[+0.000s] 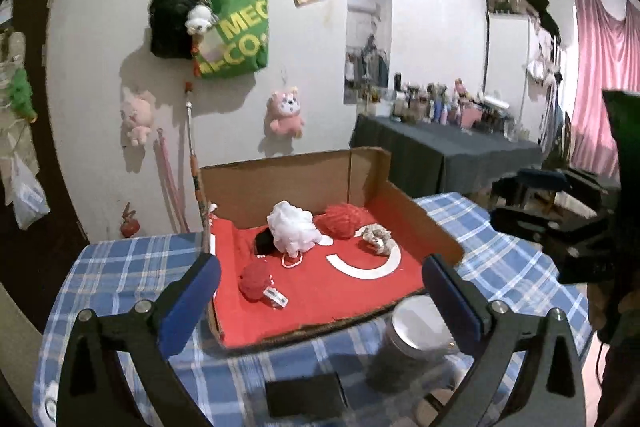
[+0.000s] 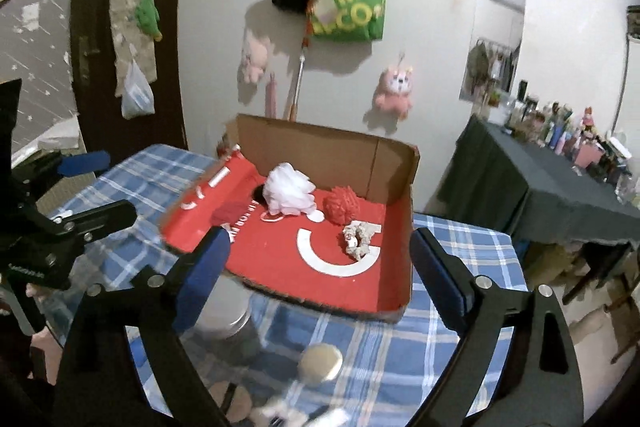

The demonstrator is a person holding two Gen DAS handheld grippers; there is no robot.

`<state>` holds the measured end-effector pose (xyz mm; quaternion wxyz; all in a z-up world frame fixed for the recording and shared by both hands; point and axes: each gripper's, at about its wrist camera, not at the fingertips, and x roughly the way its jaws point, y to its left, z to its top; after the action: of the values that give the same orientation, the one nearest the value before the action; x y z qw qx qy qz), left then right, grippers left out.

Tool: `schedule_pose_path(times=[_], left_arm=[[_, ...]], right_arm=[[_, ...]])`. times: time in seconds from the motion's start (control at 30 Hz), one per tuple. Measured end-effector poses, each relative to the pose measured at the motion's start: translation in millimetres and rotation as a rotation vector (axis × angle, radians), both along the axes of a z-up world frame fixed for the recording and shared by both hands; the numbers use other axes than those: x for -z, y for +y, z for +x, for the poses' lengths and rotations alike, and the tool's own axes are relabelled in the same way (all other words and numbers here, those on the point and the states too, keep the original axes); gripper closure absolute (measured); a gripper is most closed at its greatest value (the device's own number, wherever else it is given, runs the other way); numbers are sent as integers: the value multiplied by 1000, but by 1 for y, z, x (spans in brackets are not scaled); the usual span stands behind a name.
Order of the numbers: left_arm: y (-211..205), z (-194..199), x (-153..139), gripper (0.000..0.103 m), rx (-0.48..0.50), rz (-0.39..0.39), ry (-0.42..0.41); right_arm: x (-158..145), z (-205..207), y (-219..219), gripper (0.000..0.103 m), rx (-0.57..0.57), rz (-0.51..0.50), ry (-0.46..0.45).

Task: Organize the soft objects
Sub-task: 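Withdraw both open tools from the box back over the table items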

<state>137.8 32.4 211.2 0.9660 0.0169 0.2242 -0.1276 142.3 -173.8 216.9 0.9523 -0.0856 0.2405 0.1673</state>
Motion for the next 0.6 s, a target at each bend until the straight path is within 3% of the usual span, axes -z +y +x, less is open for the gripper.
schedule_pose_path(times=[0.13, 0.27, 0.4, 0.6], left_arm=[[1, -40, 5, 0, -34, -16, -53], [2, -68, 16, 0, -30, -55, -58], [-1, -89, 34, 0, -67, -42, -66], [-1, -99, 72, 0, -88, -43, -11]], right_arm=[[7, -38, -1, 10, 4, 7, -39], [25, -70, 0, 7, 24, 5, -78], [48, -91, 4, 7, 47, -7, -91], [91, -109, 5, 7, 72, -7, -67]])
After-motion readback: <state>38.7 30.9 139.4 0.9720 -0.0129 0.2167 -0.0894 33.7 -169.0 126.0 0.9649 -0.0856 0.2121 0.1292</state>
